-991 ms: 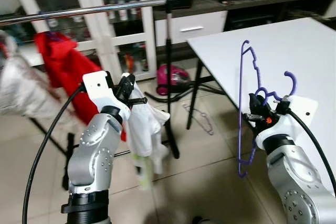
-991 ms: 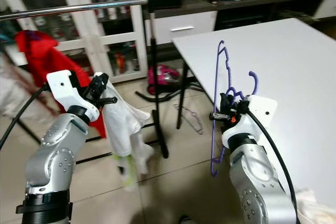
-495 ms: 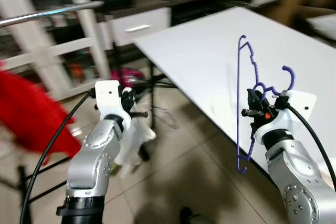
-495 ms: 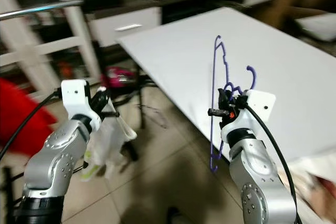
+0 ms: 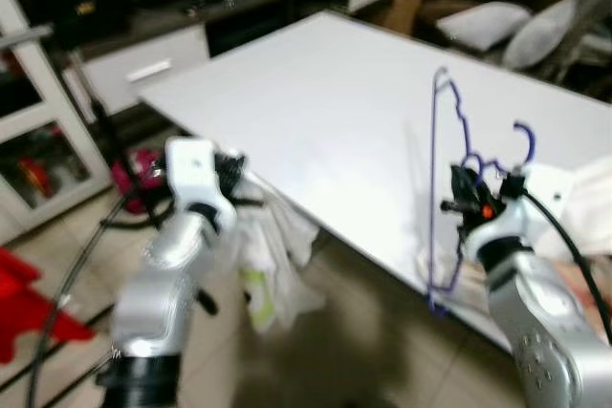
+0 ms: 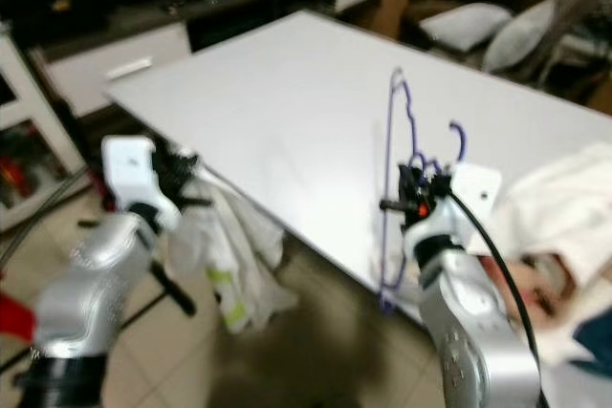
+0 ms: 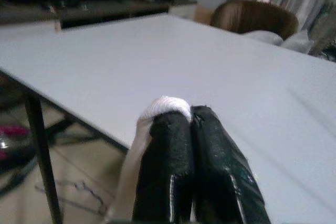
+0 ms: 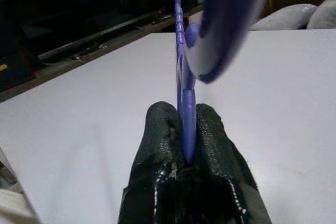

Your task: Hang hanger

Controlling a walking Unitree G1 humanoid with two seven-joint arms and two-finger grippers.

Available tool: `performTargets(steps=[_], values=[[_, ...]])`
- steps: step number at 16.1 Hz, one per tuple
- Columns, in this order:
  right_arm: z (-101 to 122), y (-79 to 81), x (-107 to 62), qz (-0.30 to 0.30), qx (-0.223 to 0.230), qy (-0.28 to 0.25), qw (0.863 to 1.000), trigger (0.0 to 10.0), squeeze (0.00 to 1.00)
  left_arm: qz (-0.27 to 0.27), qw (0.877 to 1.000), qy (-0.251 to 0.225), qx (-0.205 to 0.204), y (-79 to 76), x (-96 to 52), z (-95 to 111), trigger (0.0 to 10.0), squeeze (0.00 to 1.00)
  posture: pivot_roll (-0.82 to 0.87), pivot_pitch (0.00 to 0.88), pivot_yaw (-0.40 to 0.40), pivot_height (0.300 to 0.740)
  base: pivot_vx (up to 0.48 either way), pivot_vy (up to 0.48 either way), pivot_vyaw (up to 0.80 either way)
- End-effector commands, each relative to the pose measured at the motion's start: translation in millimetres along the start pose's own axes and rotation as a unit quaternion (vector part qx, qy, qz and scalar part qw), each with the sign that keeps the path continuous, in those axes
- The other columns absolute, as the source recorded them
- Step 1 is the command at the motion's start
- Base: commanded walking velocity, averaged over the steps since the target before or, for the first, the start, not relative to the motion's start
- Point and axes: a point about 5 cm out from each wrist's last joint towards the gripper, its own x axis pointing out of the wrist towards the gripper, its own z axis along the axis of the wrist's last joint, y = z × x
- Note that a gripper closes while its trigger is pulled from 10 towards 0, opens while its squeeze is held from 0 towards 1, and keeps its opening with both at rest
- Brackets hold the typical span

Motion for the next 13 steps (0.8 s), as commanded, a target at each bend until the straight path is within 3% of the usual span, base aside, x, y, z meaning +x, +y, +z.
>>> performTargets(steps=[1, 5, 8, 13], values=[[-1.1, -9.0, -2.6, -0.026, -0.001, 0.005, 1.000, 10.0, 0.00, -0.018, 1.000, -0.007, 0.022, -4.1, 3.8, 5.0, 10.0, 0.00, -0.06, 0.000, 0.033, 0.740, 0.000, 0.292, -0.80], [0.2, -15.4, -6.5, -0.045, -0.006, 0.002, 0.999, 10.0, 0.00, -0.040, 0.998, -0.001, 0.052, -2.3, 7.8, 8.3, 10.0, 0.00, -0.06, 0.000, 0.045, 0.740, 0.000, 0.377, -0.80], [5.8, -16.6, -8.8, -0.034, -0.029, -0.001, 0.999, 10.0, 0.00, -0.045, 0.997, -0.002, 0.055, 0.9, 10.9, 12.5, 10.0, 0.00, -0.07, 0.000, 0.081, 0.740, 0.000, 0.387, 0.00], [13.5, -6.2, -8.1, 0.007, -0.017, -0.020, 1.000, 10.0, 0.00, -0.044, 0.997, -0.014, 0.066, 8.4, 12.0, 22.3, 10.0, 0.00, -0.06, 0.000, 0.078, 0.740, 0.000, 0.390, -0.80]])
